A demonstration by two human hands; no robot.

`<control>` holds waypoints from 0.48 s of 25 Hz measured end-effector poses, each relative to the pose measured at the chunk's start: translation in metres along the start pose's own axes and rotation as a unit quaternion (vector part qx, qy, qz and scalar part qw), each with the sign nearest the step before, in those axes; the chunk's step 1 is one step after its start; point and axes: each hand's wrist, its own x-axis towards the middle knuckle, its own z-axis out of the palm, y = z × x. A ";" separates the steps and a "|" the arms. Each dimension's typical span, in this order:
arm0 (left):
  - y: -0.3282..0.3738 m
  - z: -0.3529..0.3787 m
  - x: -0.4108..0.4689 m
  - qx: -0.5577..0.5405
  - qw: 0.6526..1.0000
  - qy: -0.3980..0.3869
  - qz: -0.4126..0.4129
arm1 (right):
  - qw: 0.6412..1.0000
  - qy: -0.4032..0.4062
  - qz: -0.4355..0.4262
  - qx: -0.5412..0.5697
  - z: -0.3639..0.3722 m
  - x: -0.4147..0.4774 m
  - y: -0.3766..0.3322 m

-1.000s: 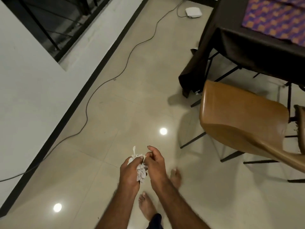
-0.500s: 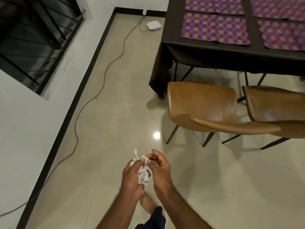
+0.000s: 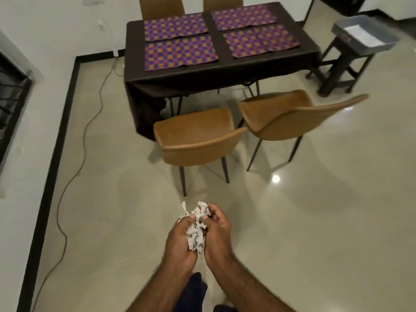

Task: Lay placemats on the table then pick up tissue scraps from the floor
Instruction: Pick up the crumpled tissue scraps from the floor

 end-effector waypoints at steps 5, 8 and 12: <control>-0.069 0.066 -0.032 0.066 0.994 -0.042 -0.071 | 0.996 0.049 -0.054 0.060 -0.073 -0.027 -0.067; -0.105 0.105 -0.034 0.110 0.987 -0.063 -0.101 | 0.987 0.095 -0.081 0.100 -0.107 -0.029 -0.100; -0.147 0.164 -0.022 0.179 0.967 -0.095 -0.154 | 0.976 0.139 -0.112 0.127 -0.146 -0.013 -0.147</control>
